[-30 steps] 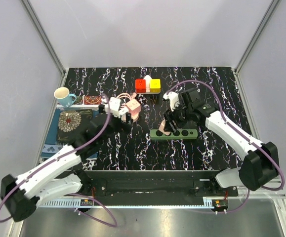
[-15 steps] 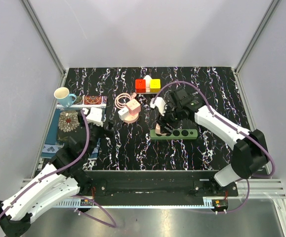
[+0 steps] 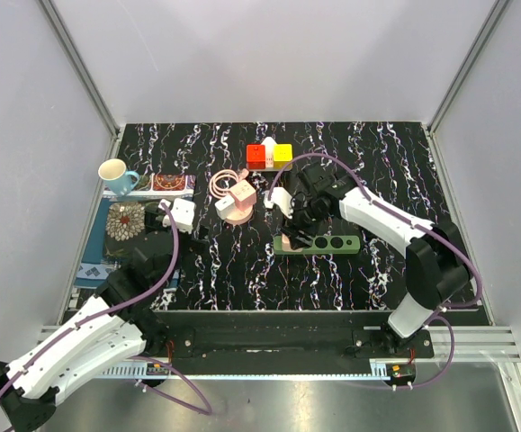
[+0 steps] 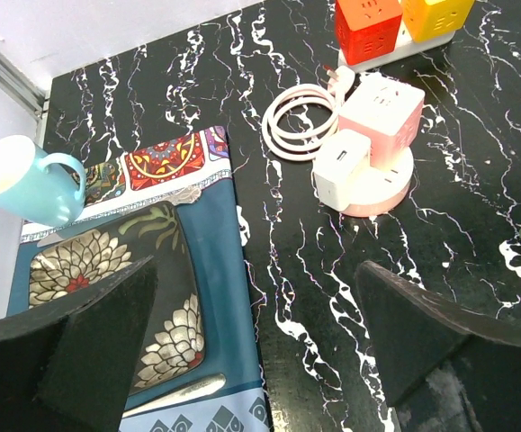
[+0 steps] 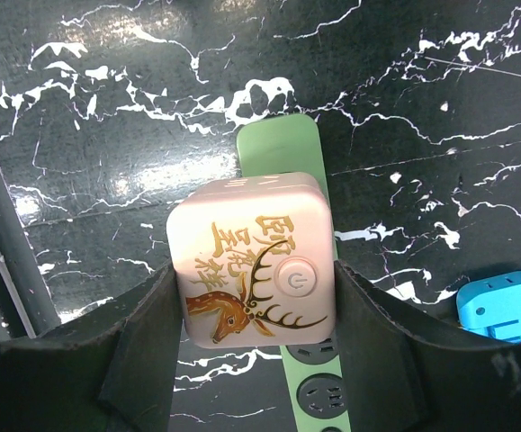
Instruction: Insert the plug
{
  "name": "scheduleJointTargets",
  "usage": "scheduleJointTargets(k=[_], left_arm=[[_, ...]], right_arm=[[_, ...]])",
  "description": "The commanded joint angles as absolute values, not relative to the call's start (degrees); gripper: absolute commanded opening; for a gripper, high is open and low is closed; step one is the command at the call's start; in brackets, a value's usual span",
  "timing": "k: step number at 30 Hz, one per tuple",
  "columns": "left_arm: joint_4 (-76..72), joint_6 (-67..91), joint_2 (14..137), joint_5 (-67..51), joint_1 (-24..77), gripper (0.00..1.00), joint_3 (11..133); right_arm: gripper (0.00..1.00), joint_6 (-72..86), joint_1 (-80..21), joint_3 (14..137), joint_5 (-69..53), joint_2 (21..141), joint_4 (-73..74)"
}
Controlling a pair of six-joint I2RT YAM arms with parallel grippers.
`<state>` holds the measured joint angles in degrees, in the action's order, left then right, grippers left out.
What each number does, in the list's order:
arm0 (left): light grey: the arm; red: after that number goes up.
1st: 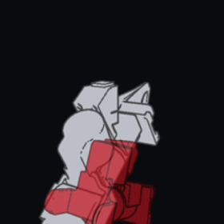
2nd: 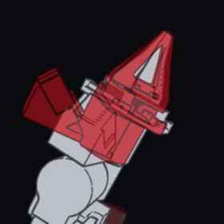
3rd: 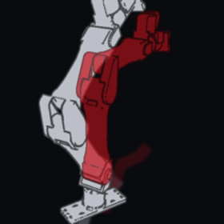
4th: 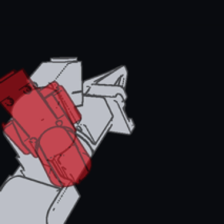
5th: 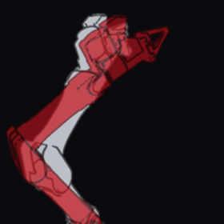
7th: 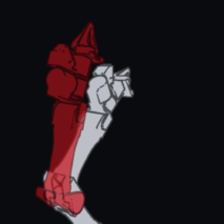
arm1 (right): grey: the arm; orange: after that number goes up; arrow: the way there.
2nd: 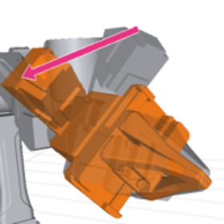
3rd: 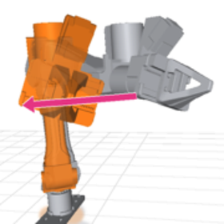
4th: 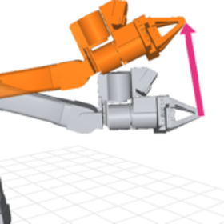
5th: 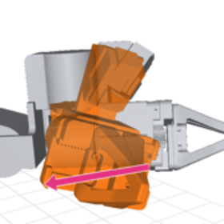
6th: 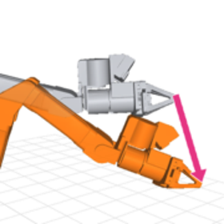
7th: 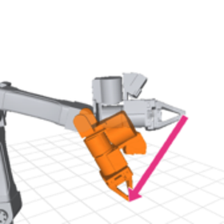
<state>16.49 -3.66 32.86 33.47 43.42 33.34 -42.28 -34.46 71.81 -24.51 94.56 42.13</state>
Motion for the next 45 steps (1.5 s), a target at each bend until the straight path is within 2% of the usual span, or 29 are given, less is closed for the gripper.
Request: scheduleJointTargets(k=[1,45], left_arm=[[13.89,-5.19,33.22,34.72,42.89,0.99,33.49],[13.89,-5.45,34.72,33.75,42.19,0.99,33.22]], right_arm=[[0.0,-44.82,-34.89,74.88,-25.22,95.44,42.28],[0.0,-44.03,-34.98,71.46,-24.87,96.33,37.79]])
